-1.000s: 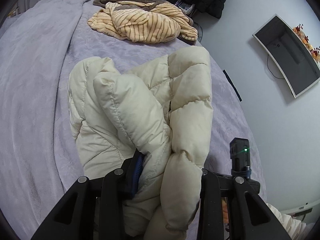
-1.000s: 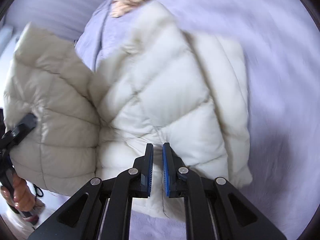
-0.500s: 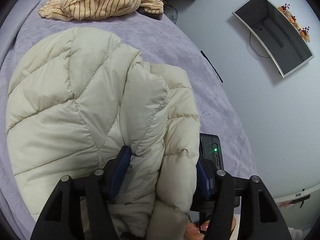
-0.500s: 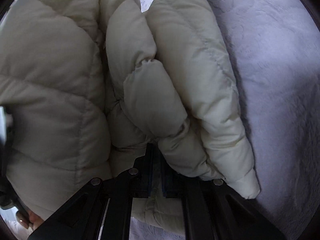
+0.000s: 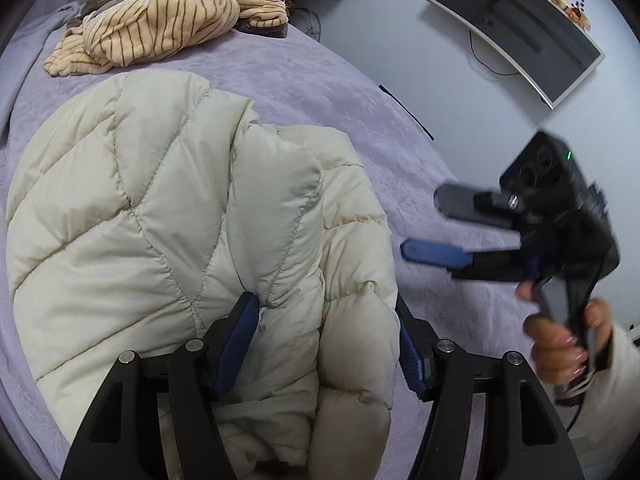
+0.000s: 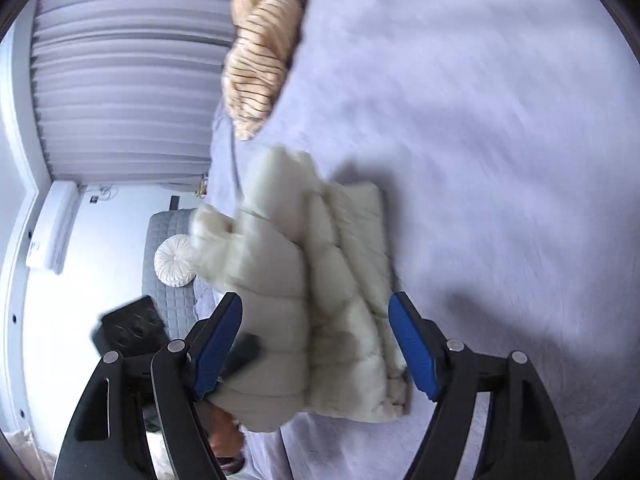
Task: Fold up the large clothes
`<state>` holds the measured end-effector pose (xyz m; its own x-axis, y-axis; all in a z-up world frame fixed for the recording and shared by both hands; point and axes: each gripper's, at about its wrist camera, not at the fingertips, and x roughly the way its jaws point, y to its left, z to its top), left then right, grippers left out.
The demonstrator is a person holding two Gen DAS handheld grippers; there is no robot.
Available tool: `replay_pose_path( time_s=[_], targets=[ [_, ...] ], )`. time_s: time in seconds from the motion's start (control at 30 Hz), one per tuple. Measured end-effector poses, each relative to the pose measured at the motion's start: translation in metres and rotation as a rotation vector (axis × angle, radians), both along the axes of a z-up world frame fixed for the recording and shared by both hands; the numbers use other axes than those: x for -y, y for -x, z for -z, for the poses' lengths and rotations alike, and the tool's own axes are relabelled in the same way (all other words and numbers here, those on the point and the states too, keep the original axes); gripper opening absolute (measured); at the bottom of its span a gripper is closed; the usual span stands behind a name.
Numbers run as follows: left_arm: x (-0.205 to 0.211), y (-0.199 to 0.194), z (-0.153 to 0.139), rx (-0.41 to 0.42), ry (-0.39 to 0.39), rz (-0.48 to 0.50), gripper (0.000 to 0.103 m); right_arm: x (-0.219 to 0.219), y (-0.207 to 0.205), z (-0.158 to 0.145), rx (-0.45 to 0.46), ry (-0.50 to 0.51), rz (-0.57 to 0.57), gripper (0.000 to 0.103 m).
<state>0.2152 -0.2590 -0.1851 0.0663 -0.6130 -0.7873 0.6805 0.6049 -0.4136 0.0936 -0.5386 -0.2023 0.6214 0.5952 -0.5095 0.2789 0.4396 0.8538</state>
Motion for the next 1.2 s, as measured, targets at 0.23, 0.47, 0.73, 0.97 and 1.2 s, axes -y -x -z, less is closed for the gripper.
replay_pose_path(
  time_s=[0.23,0.47,0.73,0.97,1.2],
  targets=[
    [0.003,0.015,-0.003,0.086,-0.038,0.035,0.065,-0.072,-0.082,-0.045,-0.073,0.201,-0.315,0.079],
    [-0.015,0.044,-0.023,0.106,-0.029,0.083,0.065,-0.097,-0.143,-0.022,-0.212,0.257,-0.349,0.044],
    [-0.068,0.021,-0.037,0.067,-0.022,-0.039,0.065,-0.087,-0.135,0.055,-0.159,0.151,-0.295,0.044],
    [-0.024,0.052,0.010,0.148,-0.133,0.098,0.065,-0.070,-0.105,0.052,-0.191,0.075,-0.214,0.065],
    [-0.018,0.052,0.012,0.169,-0.134,0.124,0.065,-0.079,-0.079,-0.013,-0.225,0.260,-0.287,0.082]
  ],
)
